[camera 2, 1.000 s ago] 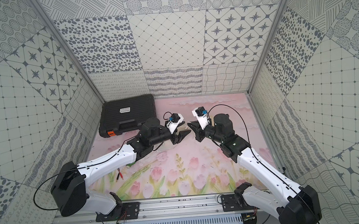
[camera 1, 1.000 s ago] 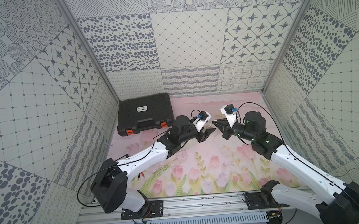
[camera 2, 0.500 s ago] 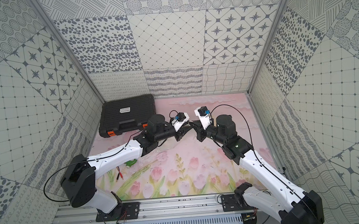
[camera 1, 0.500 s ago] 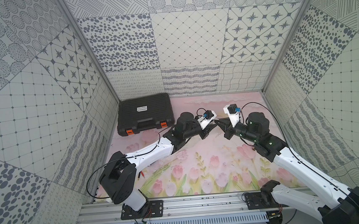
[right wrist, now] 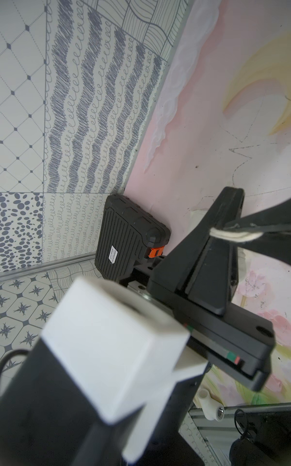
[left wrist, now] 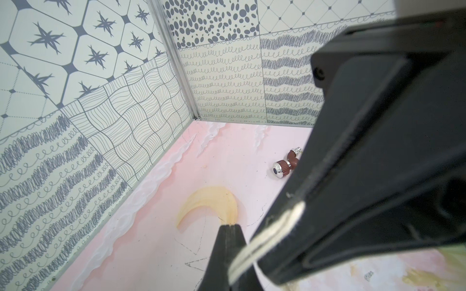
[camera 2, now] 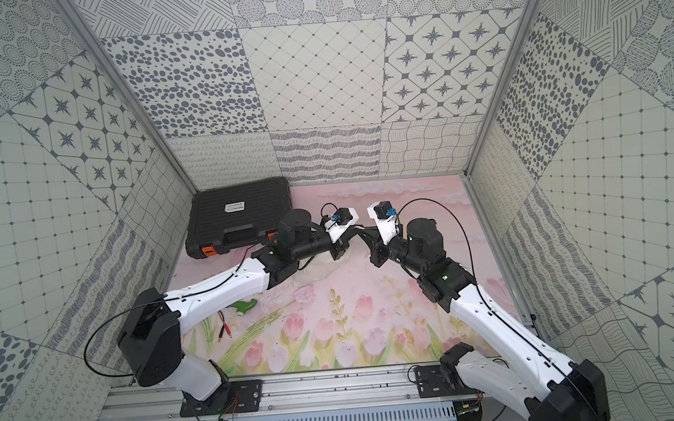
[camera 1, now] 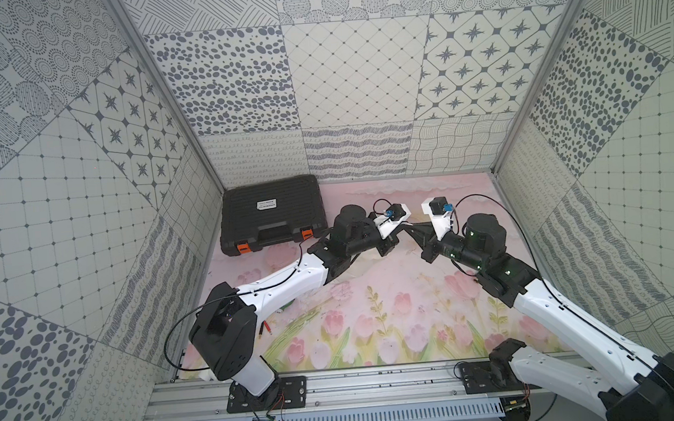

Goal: Close the soil bag
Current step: Frap the soil bag at the center of the board.

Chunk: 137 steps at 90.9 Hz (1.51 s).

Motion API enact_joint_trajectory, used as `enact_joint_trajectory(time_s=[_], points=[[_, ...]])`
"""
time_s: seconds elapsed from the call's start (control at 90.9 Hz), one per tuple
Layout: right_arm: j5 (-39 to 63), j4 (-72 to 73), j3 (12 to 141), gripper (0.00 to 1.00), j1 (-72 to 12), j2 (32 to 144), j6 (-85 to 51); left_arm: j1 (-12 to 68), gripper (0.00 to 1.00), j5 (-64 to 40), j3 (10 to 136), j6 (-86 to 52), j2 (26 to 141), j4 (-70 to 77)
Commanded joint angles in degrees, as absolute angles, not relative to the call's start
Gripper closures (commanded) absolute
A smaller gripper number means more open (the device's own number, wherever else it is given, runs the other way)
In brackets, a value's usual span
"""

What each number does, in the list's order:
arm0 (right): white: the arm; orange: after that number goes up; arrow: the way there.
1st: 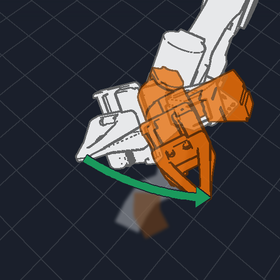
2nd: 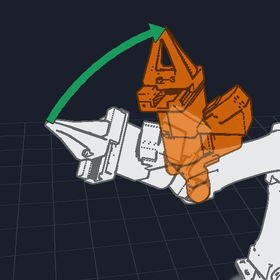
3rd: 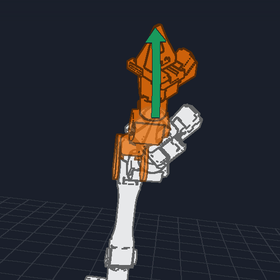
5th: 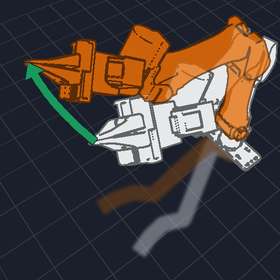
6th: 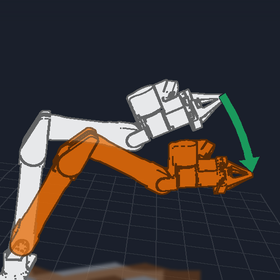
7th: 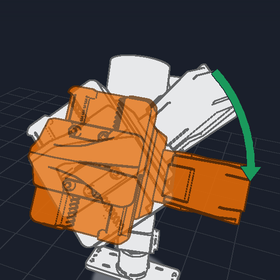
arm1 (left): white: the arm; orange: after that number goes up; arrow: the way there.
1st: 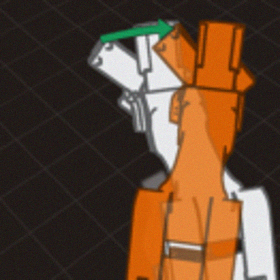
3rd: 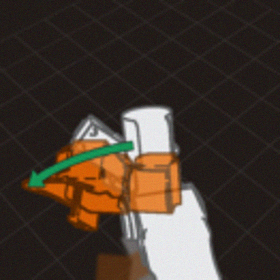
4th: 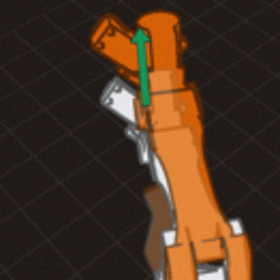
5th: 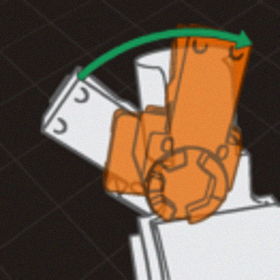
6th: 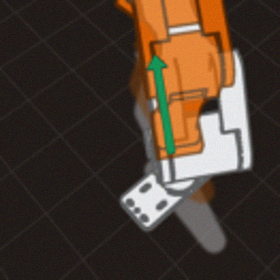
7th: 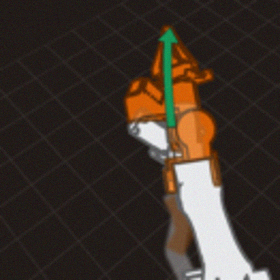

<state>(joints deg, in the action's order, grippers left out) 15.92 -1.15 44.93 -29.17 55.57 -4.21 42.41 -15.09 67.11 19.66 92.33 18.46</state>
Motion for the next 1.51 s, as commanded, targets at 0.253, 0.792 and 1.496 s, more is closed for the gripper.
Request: enact_joint_trajectory(time_s=[0.253,0.792,1.496], points=[[12.64,14.67,35.80,0.85,-29.40,56.09,-8.41,42.80,1.00,-18.24,68.23,19.08,88.12,16.15],[15.21,30.94,33.85,0.67,-29.43,68.08,-10.69,43.32,1.00,-19.08,70.14,19.77,87.62,10.54],[10.78,18.07,34.80,1.00,-29.75,55.49,-5.88,43.68,0.85,-17.96,69.34,19.16,89.22,11.45]])
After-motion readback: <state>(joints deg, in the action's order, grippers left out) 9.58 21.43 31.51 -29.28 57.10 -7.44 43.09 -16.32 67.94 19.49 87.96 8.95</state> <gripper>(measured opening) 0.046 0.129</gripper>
